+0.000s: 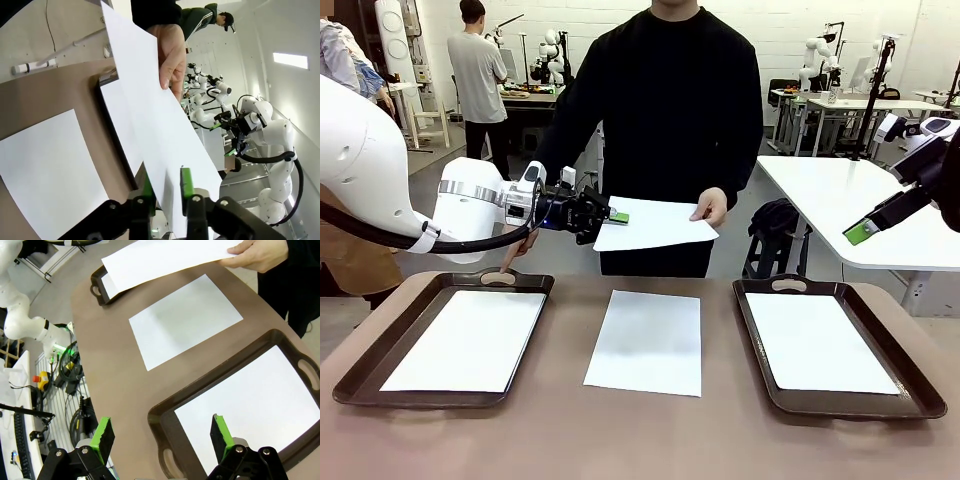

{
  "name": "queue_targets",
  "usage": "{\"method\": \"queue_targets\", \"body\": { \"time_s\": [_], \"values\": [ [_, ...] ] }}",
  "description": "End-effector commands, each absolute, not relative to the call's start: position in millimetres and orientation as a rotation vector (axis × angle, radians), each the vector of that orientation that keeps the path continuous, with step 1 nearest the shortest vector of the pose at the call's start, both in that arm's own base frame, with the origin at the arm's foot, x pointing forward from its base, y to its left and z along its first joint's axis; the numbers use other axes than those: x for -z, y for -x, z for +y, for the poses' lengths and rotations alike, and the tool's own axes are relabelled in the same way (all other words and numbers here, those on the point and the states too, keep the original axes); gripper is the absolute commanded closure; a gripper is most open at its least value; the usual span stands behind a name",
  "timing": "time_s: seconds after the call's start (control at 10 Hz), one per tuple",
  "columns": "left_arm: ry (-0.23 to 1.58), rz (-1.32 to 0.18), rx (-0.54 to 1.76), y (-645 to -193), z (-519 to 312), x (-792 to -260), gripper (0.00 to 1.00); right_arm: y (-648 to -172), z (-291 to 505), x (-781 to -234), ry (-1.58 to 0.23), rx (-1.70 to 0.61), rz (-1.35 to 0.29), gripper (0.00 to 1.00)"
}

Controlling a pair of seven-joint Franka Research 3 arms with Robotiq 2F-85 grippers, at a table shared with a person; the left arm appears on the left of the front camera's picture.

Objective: Sort the A4 documents.
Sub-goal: Receive the A4 Paper.

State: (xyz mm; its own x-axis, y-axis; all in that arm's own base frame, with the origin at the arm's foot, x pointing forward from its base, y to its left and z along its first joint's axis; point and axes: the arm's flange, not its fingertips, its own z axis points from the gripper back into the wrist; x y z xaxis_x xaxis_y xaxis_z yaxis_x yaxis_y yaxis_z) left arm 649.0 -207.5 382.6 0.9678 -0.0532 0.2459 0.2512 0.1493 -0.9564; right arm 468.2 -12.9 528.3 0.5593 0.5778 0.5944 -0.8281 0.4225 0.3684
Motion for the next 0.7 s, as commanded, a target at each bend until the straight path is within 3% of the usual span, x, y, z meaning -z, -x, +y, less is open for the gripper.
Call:
{"method": "queue_targets", "body": {
  "time_s": [0.0, 0.6],
  "values": [
    [1.419, -0.195, 0.199, -650.5, -209.3, -384.7, 0.97, -468.9, -12.9, -528.0, -0.688, -0.910, -0.412, 0.00],
    [1.418, -0.225, 0.201, -647.9, -206.8, -385.0, 1.00, -468.9, -12.9, -528.0, -0.688, -0.910, -0.412, 0.00]
  ]
}}
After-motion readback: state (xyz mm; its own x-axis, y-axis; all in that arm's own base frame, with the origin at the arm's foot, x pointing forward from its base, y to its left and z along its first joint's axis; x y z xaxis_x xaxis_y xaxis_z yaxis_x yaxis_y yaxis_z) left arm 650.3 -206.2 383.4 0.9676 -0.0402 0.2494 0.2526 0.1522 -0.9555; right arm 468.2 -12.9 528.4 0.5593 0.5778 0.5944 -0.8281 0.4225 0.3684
